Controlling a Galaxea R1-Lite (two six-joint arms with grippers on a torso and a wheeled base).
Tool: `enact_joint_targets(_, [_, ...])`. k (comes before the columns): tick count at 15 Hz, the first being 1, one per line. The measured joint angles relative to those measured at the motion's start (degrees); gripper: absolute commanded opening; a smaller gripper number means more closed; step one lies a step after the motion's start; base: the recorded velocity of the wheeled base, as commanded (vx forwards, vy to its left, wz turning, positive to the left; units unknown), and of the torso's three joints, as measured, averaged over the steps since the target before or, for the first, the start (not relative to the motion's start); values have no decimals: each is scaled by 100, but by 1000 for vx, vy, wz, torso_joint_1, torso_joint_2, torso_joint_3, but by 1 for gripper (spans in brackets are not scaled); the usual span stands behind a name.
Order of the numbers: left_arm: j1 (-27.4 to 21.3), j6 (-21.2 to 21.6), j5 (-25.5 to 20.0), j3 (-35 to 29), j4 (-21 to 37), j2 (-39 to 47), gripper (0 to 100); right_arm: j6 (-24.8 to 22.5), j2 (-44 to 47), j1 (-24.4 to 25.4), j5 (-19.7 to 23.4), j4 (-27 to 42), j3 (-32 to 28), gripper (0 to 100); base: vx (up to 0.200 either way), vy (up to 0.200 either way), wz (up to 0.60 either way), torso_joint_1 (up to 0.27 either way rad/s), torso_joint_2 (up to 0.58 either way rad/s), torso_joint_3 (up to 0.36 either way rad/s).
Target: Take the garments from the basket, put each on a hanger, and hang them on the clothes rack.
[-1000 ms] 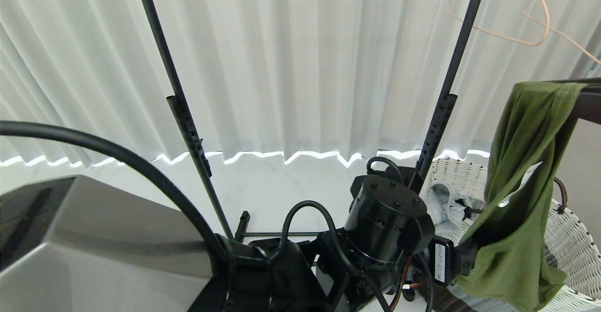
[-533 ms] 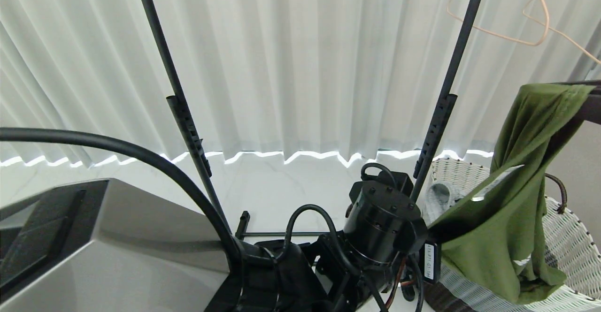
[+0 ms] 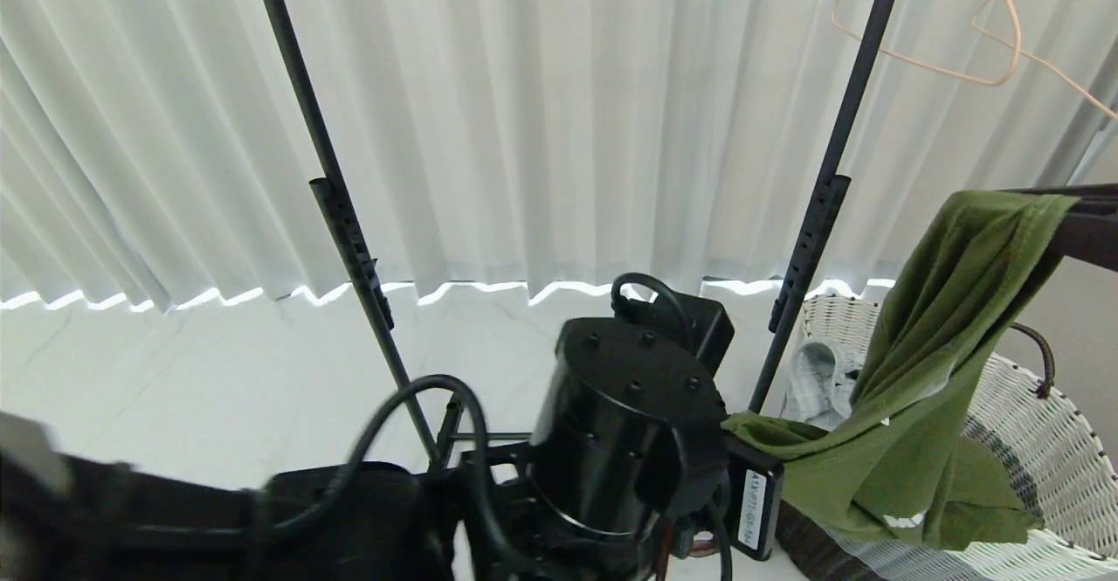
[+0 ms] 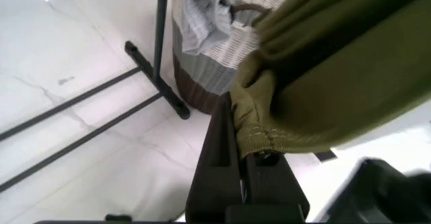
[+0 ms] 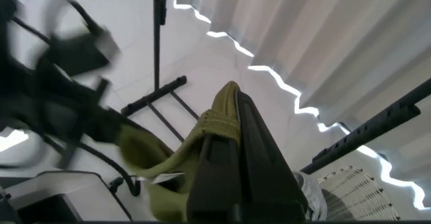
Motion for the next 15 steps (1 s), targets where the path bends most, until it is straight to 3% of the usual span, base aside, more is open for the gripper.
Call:
enact_joint_targets(4, [-254, 410, -5, 129, 1837, -1692, 0, -197, 5, 0, -49, -280, 369, 0, 0, 0, 0, 0, 0, 0])
enact_joint_targets(6, [-325, 533, 71, 144, 2942, -2447, 0, -408, -26, 9, -369, -301, 680, 0, 0, 0, 0, 0, 0, 0])
enact_joint_targets(7, [-339, 563, 336, 89, 3177, -2693, 0, -499, -39, 15, -500, -357, 772, 0, 0, 0, 0, 0, 0, 0])
enact_joint_targets(11, [-297, 884, 2061, -694, 3439, -2910, 0, -616, -34, 46, -747, -1014, 662, 0, 0, 0, 0, 0, 0, 0])
enact_joint_targets(14, [-22, 2027, 2321, -1285, 3505, -2879, 0, -649, 41, 238, -790, -1029, 102, 0, 0, 0, 0, 0, 0, 0])
enact_joint_targets(15, [108, 2219, 2345, -1496, 3505, -2890, 0, -652, 105, 330, -792, -1020, -171, 0, 0, 0, 0, 0, 0, 0])
